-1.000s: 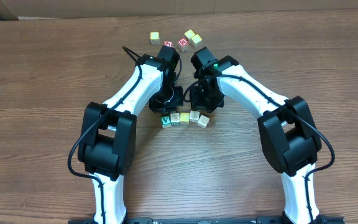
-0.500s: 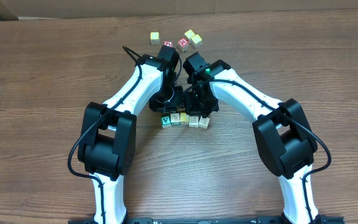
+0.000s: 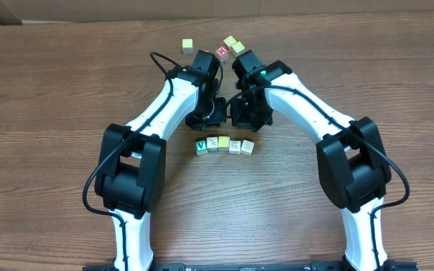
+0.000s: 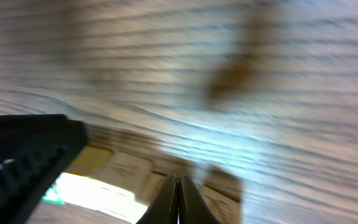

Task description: Flip 5 blocks

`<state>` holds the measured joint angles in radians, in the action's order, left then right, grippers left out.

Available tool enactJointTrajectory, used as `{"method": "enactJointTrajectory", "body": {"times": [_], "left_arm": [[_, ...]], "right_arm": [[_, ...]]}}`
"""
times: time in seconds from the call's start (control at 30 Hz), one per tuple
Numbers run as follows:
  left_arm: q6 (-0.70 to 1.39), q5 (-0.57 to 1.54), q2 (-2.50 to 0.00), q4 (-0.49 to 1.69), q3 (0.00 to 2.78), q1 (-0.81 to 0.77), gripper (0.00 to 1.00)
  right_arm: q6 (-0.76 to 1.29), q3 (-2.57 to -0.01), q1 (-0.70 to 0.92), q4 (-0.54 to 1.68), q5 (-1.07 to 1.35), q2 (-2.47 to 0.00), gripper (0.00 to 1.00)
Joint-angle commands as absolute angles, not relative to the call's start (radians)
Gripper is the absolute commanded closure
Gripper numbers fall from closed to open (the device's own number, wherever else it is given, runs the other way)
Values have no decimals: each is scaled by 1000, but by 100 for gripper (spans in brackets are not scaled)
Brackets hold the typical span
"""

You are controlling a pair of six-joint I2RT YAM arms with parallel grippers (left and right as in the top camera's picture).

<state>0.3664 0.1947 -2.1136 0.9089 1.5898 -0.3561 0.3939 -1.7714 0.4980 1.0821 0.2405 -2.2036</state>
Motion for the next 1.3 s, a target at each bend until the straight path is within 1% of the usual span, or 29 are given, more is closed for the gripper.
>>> {"method": "enactJointTrajectory", "body": {"times": [0.0, 0.2, 0.33, 0.73, 0.97, 1.17, 1.27], "left_arm": [[354, 215, -2122, 911, 1585, -376, 96], [336, 215, -2122, 909, 1584, -389, 96], [337, 211, -2122, 908, 1584, -393, 96], [332, 212, -2122, 950, 1583, -393, 96], [272, 230, -2123, 981, 1583, -393, 96], [282, 230, -2123, 908, 1583, -393, 96], [321, 231, -2123, 885, 1583, -393, 96]], "right_arm": [[420, -1793, 460, 1119, 249, -2158, 96], [415, -1792, 438, 1234, 248, -2158, 96], [412, -1783, 439, 1272, 229, -2158, 96], [412, -1708, 440, 1256, 227, -2158, 96], [412, -1708, 440, 1255, 227, -2158, 96], [413, -1708, 444, 1238, 227, -2158, 96], [413, -1708, 445, 1236, 227, -2158, 96]]}}
